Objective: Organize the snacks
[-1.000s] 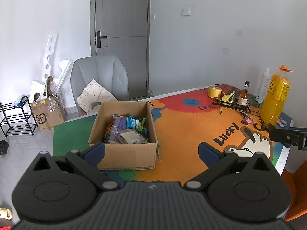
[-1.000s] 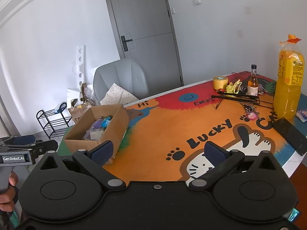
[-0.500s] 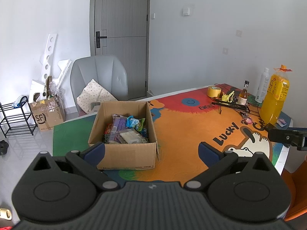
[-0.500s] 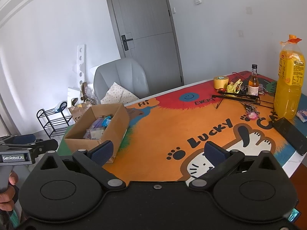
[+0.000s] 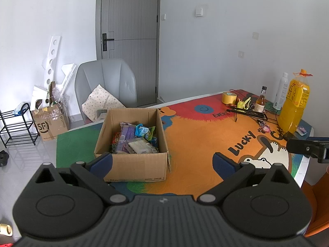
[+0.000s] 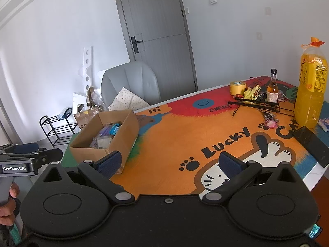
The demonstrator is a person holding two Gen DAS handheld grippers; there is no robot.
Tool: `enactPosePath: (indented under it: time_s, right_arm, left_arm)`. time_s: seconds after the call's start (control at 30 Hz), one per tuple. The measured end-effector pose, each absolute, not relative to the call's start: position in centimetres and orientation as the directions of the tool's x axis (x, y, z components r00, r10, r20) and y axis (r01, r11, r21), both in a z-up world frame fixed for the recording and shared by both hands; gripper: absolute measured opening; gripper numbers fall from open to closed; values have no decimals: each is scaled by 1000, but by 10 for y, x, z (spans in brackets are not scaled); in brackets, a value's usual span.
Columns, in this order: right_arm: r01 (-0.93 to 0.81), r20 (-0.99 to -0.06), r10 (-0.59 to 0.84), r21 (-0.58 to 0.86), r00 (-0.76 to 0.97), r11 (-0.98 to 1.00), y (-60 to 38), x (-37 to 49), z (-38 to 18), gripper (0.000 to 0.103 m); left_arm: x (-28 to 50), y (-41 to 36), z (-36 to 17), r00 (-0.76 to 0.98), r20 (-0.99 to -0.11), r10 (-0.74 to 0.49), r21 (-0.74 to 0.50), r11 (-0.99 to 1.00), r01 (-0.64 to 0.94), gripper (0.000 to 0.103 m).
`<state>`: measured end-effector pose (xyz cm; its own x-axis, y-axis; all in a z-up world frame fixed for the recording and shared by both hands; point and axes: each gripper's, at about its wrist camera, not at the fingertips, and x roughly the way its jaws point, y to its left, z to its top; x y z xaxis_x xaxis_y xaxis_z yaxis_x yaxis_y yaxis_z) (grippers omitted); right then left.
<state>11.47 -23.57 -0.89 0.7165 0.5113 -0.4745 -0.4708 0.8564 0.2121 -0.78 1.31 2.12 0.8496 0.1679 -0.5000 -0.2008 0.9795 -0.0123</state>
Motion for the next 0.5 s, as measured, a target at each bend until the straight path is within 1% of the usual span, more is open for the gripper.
enactPosePath:
  time_s: [0.5]
  right_arm:
    - [-472, -475, 512, 212, 716, 856, -236, 115, -9, 103]
  left_arm:
    - [-8, 12, 21, 849, -502, 167, -13, 980, -200, 103]
